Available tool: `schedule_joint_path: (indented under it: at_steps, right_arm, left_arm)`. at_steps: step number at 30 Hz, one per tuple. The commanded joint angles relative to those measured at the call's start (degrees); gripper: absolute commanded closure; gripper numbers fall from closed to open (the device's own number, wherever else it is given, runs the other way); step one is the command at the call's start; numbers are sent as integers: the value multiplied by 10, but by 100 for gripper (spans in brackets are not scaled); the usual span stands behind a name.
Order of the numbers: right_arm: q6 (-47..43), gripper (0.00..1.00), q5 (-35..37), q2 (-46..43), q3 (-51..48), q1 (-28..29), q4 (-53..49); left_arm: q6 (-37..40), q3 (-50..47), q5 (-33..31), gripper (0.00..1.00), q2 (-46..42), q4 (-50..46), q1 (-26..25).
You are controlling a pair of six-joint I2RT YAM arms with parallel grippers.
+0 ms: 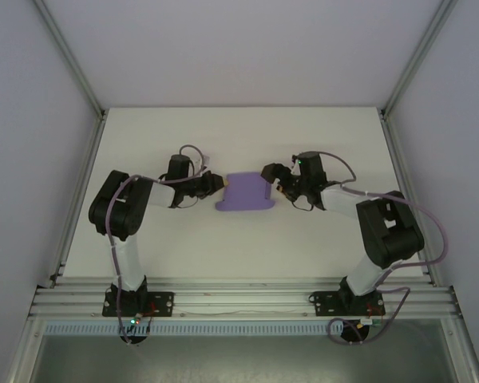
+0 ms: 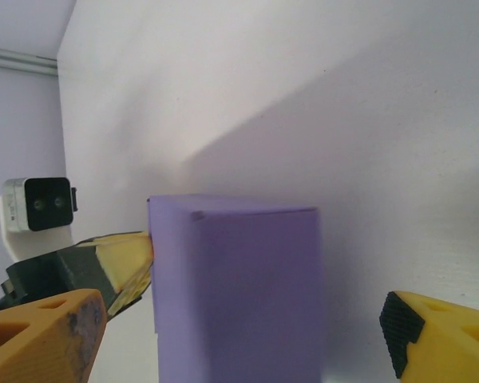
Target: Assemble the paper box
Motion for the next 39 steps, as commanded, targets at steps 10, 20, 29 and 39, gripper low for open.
schedule_joint_path:
  at_steps: [10, 20, 29, 39]
  right_arm:
    - [78, 29, -139, 81, 22, 5, 125]
    - [111, 60, -127, 35, 35, 1, 54]
    - [200, 72, -198, 33, 135, -39, -265]
    - [221, 71, -292, 38, 204, -58, -398]
  left_arm:
    - [12, -10, -27, 89, 21, -36, 2]
    - [132, 26, -90, 6, -122, -90, -1]
    - [511, 51, -148, 0, -290, -226, -91]
    - [842, 99, -316, 0, -331, -492, -205]
